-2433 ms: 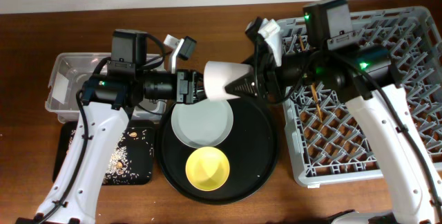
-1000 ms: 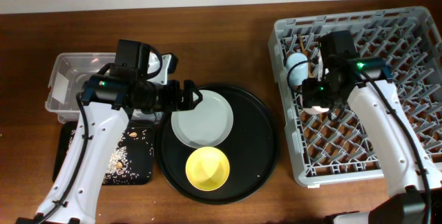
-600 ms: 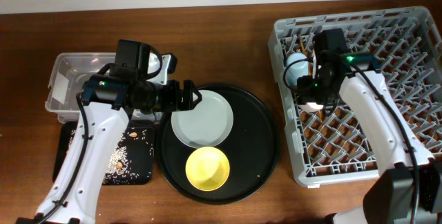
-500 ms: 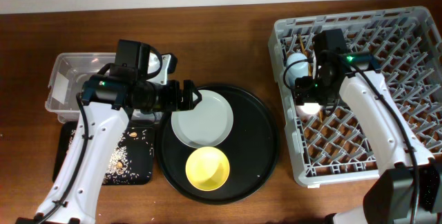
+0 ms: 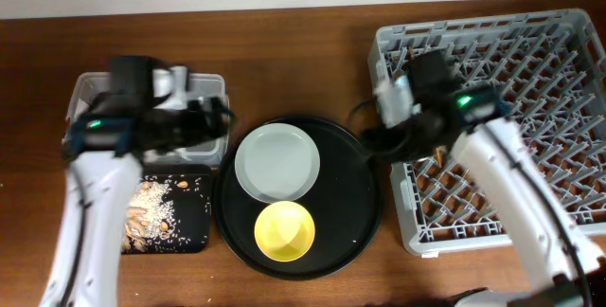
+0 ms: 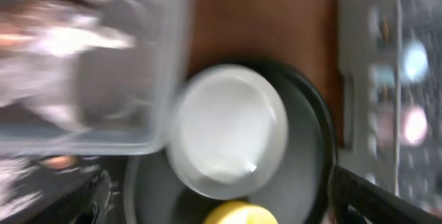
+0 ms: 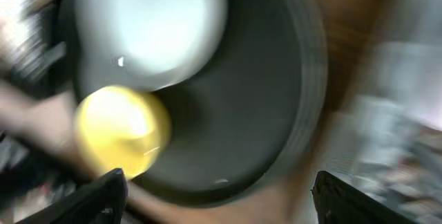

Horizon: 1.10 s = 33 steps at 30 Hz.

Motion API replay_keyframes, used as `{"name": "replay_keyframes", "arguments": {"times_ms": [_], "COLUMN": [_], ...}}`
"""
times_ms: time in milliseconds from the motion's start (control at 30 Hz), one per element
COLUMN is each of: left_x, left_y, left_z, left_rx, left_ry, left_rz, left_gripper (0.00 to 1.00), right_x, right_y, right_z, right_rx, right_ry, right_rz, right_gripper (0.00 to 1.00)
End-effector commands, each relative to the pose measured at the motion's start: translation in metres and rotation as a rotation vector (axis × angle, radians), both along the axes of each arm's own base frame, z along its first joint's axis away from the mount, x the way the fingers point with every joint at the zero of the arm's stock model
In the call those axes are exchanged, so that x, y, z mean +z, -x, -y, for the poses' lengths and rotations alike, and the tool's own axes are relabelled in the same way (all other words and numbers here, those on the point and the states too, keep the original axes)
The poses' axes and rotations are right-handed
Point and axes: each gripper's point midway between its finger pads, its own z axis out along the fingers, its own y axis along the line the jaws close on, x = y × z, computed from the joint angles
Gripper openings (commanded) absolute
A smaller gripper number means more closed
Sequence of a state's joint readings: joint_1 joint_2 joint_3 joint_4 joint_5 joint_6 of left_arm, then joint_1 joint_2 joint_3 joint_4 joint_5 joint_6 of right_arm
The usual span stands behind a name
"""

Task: Sort waste into correct bins and load items into the dishwasher rack

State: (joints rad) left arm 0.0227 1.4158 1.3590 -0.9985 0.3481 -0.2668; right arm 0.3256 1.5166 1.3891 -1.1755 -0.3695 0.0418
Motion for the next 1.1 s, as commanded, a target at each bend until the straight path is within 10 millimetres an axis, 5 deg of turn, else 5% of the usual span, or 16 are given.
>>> {"name": "replay_keyframes", "arguments": {"times_ms": [0, 167, 333, 567, 700, 800, 933, 1067], "left_x": [0.024, 0.019, 0.018, 0.018, 0.018, 0.018, 0.018, 0.018], "left_y": [0.018, 0.065, 0.078, 0.078, 0.079, 0.079, 0.078, 0.079], "left_z": [-0.085, -0.165, -0.19, -0.191, -0.191, -0.191, -0.191, -0.191], "left_rx": [0.295, 0.576, 0.669, 0.673, 0.673, 0.673, 0.673, 0.673], "left_ry": [-0.116, -0.189, -0.186, -0.186, -0.186, -0.186, -0.186, -0.186], "left_rz": [0.049, -0.054, -0.069, -0.069, -0.069, -0.069, -0.069, -0.069], "left_gripper": [0.99, 0.99, 0.99, 0.99, 0.99, 0.99, 0.99, 0.99], "right_x": [0.009, -0.013, -0.052, -0.125, -0.155, -0.157, -0.157, -0.156], "right_y": [0.049, 0.102, 0.123, 0.125, 0.128, 0.128, 0.128, 0.128], "right_z": [-0.071, -0.148, -0.184, -0.187, -0.182, -0.182, -0.182, -0.182], "right_rx": [0.267, 0.484, 0.527, 0.558, 0.572, 0.574, 0.573, 0.573], "right_ry": [-0.091, -0.016, 0.154, 0.411, 0.472, 0.474, 0.473, 0.473], "right_rz": [-0.003, 0.047, 0.146, 0.177, 0.122, 0.118, 0.119, 0.119], "right_gripper": [0.87, 0.86, 0.86, 0.85, 0.75, 0.57, 0.46, 0.1]}}
